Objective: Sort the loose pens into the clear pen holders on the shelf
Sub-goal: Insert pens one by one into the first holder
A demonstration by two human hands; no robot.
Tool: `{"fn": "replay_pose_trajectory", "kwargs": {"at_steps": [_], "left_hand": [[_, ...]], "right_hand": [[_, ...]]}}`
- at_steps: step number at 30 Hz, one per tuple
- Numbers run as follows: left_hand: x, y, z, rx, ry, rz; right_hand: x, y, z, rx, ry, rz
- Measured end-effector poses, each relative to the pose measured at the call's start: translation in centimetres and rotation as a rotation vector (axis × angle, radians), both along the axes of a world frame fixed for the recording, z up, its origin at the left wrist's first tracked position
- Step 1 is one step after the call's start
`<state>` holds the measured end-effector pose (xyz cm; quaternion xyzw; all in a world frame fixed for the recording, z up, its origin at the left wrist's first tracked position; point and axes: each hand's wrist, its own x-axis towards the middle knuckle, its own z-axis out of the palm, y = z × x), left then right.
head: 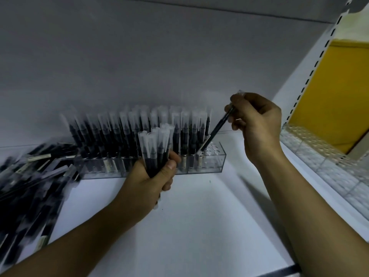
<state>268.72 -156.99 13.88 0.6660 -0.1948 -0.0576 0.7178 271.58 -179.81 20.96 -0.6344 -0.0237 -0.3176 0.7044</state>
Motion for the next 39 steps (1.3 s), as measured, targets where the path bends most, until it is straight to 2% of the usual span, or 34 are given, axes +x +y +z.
{"fn": "replay_pose_trajectory", "kwargs": {"at_steps": [4,12,24,30,36,39], "left_hand": [[-0.1,0.2,-0.1,-0.035,0.004,0.004],[-0.8,0.1,0.4,0.114,-0.109,0.072],[-1.4,-0.5,1.0,0.151,-0.069,0.027],[-1.5,-0.3,1.3,0.193,-0.037,0.028],[-1.5,-0.2,1.4,0.217,-0.003,0.048],[-1.6,-0.3,1.7,0.207,0.012,0.054]], "right_hand": [[0.3,-0.5,0.0,-0.018,-0.027,-0.094],[0.5,-0.4,-0.6,-0.289,-0.142,-0.248],[0.5,-0.1,-1.4,-0.493,-0.125,-0.103],[0.4,0.1,-1.6,-0.664,-0.065,-0.116],[0.1,0.4,-1.4,-0.698,-0.036,-0.077],[-0.2,0.6,-1.2,-0.723,-0.079,-0.161]]}}
